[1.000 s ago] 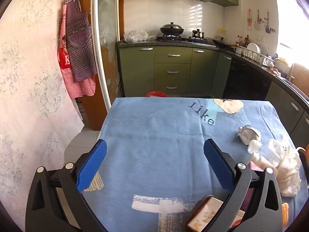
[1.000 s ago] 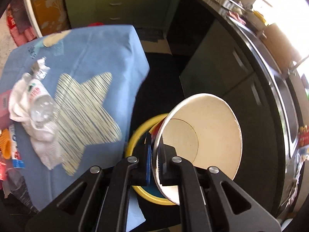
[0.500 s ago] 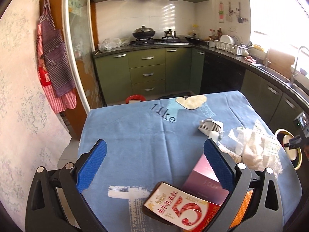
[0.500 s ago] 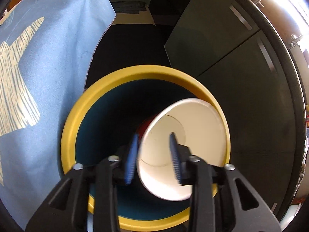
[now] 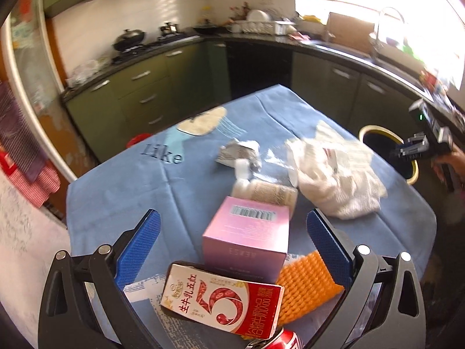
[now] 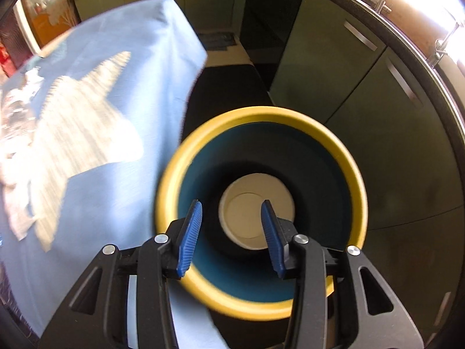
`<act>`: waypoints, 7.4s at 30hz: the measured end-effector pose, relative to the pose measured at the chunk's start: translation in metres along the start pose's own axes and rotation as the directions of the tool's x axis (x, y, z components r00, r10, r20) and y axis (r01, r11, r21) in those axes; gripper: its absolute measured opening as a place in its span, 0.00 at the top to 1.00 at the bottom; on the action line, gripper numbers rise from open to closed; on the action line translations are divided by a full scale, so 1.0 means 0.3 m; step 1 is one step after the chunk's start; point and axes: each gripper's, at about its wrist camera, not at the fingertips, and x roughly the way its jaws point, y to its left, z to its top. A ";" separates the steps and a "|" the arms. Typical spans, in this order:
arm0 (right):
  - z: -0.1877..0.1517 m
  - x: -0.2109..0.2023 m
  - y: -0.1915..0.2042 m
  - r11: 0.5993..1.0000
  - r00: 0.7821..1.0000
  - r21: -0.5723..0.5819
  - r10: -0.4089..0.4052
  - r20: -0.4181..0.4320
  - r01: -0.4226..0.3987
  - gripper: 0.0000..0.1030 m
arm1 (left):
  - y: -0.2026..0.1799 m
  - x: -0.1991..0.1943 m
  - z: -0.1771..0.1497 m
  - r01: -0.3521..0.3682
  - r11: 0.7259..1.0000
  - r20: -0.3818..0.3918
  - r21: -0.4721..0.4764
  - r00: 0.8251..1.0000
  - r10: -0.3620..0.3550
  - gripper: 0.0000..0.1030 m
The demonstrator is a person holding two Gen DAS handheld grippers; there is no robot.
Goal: Collect trash
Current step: 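Carry the paper bucket over the yellow-rimmed bin and release it, then grasp the pink box with the left gripper and lift it, then carry the pink box over the bin and open the left gripper, then move the right gripper to the white towel and grasp it, then lift the white towel with the right gripper and drop it into the bin, then grasp the red-and-white milk carton with the left gripper and lift it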
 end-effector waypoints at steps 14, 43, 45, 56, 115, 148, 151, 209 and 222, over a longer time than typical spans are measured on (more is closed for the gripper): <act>-0.044 -0.054 0.116 0.997 0.996 -0.036 0.076 0.043 -0.074 0.55 | -0.046 0.206 -0.031 0.106 0.981 -0.191 0.160 0.979 -0.075 0.04; -0.064 -0.118 0.071 0.997 0.992 -0.003 0.073 0.107 -0.074 0.55 | -0.045 0.107 0.060 0.142 0.983 -0.114 0.120 0.985 -0.128 0.26; -0.073 -0.135 0.053 0.997 0.990 0.011 0.073 0.121 -0.075 0.55 | -0.067 0.074 0.082 0.137 0.982 -0.093 0.130 0.988 -0.126 0.26; -0.215 -0.220 -0.152 0.990 0.983 0.141 -0.001 0.183 -0.025 0.55 | -0.417 0.021 0.297 0.297 0.920 -0.073 0.256 0.955 -0.288 0.26; -0.086 -0.232 0.475 0.875 0.889 -0.343 0.419 0.186 -0.340 0.51 | -0.121 -0.252 0.097 0.118 0.983 0.131 -0.139 0.986 -0.100 0.05; -0.025 -0.316 0.653 0.824 0.842 -0.405 0.502 0.197 -0.396 0.94 | 0.102 -0.336 -0.280 -0.068 0.908 0.144 -0.414 0.980 0.139 0.05; -0.014 -0.396 0.616 0.815 0.806 -0.393 0.539 0.246 -0.426 0.94 | 0.093 -0.340 -0.280 -0.070 0.910 0.146 -0.409 0.979 0.140 0.05; -0.158 -0.174 -0.048 0.965 0.948 0.204 0.099 0.302 -0.166 0.48 | 0.080 -0.134 -0.245 0.053 0.977 0.034 -0.206 0.998 -0.047 0.05; -0.112 -0.137 0.048 0.969 0.950 0.155 0.144 0.277 -0.192 0.45 | 0.185 -0.059 -0.259 0.120 0.905 -0.146 -0.409 0.970 -0.194 0.05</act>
